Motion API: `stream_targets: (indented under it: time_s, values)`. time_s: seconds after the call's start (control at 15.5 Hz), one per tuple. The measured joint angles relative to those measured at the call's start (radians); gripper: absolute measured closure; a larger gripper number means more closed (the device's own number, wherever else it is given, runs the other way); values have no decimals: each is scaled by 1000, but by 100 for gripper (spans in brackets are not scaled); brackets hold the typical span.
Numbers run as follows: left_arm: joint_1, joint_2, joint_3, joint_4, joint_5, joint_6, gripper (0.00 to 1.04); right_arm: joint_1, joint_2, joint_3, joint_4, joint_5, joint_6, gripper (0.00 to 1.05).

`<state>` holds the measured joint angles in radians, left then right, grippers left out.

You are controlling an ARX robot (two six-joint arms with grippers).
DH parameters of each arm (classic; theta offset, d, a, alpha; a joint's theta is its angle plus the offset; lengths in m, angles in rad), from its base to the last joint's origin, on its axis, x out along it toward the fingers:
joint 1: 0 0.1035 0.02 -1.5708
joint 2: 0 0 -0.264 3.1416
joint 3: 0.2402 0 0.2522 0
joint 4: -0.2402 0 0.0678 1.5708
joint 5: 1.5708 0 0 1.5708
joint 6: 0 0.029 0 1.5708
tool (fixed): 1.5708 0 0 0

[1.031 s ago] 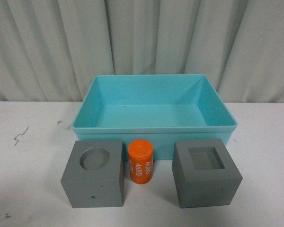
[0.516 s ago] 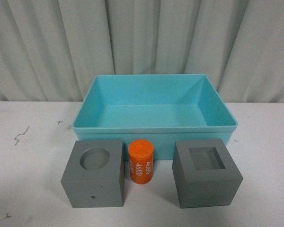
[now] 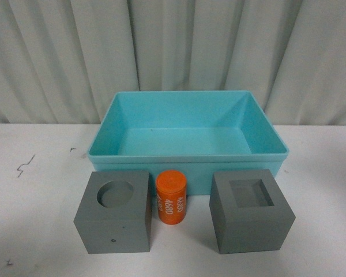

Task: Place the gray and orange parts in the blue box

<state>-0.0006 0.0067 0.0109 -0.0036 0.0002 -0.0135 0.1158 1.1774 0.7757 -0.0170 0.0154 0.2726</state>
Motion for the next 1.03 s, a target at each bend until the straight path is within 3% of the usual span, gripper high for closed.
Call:
stream_targets:
  time_s: [0.26,1.03]
  values:
    - [0,0,0,0,0,0,7,-8,246,45,-42,-33,-45,6]
    - [0,0,0,0,0,0,7,180,633,136,77,-100,-59,6]
